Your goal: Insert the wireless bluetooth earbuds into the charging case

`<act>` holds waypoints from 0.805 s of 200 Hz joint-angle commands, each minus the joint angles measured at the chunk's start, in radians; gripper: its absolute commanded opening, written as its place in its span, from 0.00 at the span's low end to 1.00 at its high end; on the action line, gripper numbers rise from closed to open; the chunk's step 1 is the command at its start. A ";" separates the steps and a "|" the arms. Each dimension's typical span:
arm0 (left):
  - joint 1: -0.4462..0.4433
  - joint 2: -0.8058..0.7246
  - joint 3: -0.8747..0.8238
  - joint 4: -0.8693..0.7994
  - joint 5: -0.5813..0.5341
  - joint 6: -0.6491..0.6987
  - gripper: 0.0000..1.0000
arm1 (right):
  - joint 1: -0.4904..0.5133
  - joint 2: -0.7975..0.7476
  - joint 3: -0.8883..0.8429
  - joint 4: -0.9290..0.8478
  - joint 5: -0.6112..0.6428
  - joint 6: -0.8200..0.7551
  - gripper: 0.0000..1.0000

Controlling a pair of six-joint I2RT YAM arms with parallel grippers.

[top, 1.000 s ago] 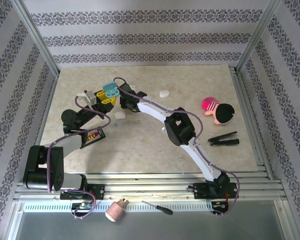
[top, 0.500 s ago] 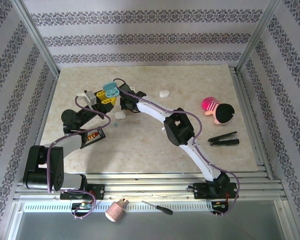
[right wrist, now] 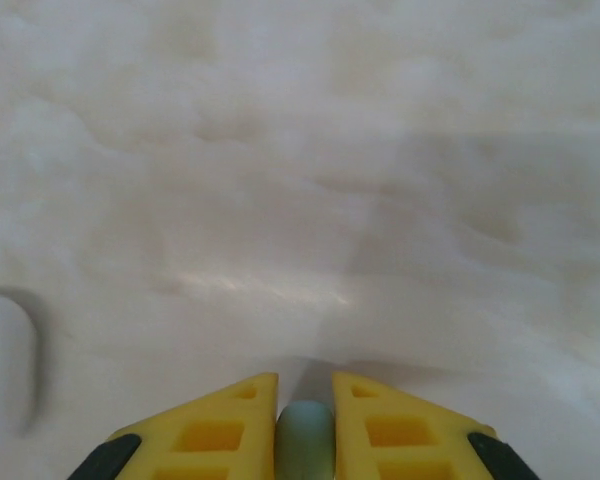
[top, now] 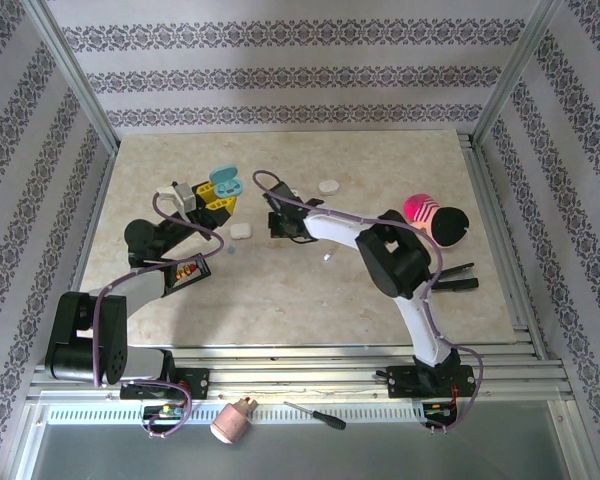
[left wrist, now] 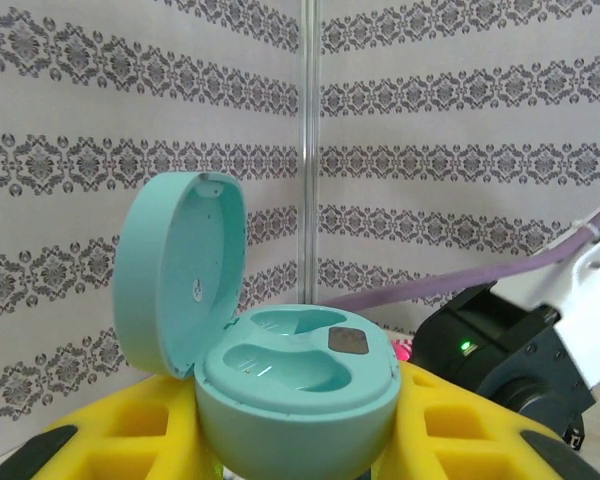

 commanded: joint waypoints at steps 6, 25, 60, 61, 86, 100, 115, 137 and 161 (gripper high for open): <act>-0.030 0.000 0.006 0.055 0.022 0.005 0.25 | -0.029 -0.129 -0.181 0.060 0.013 -0.021 0.18; -0.044 0.002 0.004 0.055 0.025 0.008 0.25 | -0.041 -0.207 -0.294 0.062 0.037 -0.039 0.18; -0.072 0.023 -0.001 0.054 0.030 0.022 0.25 | -0.084 -0.329 -0.436 0.071 0.014 -0.048 0.19; -0.072 0.024 -0.001 0.054 0.029 0.023 0.25 | -0.085 -0.333 -0.439 0.071 0.014 -0.047 0.19; -0.095 0.053 0.010 0.055 0.025 0.029 0.25 | -0.114 -0.394 -0.507 0.061 0.036 -0.051 0.19; -0.107 0.060 0.017 0.055 0.027 0.032 0.25 | -0.134 -0.420 -0.548 0.060 0.041 -0.053 0.19; -0.113 0.063 0.022 0.055 0.025 0.034 0.25 | -0.150 -0.436 -0.578 0.055 0.051 -0.063 0.19; -0.118 0.072 0.028 0.055 0.026 0.034 0.25 | -0.164 -0.443 -0.606 0.046 0.074 -0.076 0.19; -0.121 0.078 0.033 0.054 0.028 0.033 0.25 | -0.179 -0.445 -0.619 0.047 0.054 -0.076 0.21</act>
